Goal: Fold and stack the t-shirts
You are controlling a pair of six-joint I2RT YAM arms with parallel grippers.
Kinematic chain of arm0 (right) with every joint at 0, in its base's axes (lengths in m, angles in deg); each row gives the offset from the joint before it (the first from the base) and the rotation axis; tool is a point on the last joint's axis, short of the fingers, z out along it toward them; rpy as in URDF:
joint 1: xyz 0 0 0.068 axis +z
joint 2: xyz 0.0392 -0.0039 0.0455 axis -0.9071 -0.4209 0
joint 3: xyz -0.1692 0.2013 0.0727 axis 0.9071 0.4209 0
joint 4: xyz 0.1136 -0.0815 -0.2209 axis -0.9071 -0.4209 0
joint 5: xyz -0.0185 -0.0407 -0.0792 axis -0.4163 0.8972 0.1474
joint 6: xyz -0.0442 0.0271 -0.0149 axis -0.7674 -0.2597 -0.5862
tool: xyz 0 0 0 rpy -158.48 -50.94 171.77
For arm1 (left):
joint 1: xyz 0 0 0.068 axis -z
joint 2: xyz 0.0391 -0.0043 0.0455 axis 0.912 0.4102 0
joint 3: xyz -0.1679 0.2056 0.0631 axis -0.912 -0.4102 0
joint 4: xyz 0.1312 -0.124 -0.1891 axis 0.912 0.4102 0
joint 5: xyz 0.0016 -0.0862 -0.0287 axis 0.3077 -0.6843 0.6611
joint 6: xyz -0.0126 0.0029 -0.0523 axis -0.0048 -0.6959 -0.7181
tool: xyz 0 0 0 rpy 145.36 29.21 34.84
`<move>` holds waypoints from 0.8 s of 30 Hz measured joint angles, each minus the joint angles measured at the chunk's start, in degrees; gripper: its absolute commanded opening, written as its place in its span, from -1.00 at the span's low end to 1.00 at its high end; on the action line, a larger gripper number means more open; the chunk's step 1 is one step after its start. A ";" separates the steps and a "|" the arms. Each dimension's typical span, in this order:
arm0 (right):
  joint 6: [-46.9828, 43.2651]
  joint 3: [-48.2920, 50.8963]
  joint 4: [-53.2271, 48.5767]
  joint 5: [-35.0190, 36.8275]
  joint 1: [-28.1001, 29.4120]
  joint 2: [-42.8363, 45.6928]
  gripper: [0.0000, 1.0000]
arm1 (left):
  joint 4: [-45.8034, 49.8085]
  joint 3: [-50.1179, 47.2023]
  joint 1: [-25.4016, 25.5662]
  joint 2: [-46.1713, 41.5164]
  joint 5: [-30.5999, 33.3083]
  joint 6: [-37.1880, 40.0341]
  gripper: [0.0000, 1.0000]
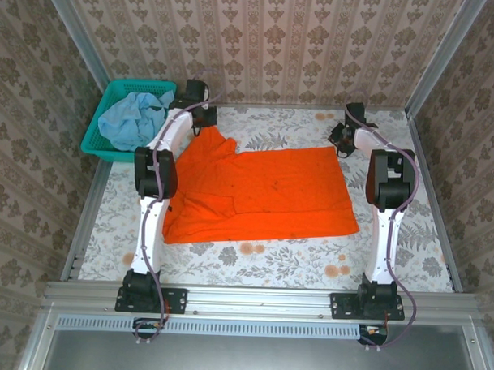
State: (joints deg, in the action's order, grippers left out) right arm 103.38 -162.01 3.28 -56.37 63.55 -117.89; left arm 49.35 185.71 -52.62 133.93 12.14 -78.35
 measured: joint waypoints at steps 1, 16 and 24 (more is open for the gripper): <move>0.00 0.07 -0.04 0.15 0.07 0.07 -0.45 | -0.02 0.00 0.00 0.00 0.02 0.00 -1.00; 0.20 1.97 -0.52 1.88 0.94 1.29 -0.55 | -0.13 -0.63 0.63 -0.17 0.00 0.42 -1.00; 0.20 2.62 -1.03 3.06 1.81 1.81 -0.53 | -0.11 -0.70 0.63 -0.20 0.02 1.09 -1.00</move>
State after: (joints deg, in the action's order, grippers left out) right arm 103.58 -159.39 2.25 -53.31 65.36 -116.07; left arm 49.24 185.01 -51.98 133.73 12.16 -77.26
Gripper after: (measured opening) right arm 0.233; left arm 0.041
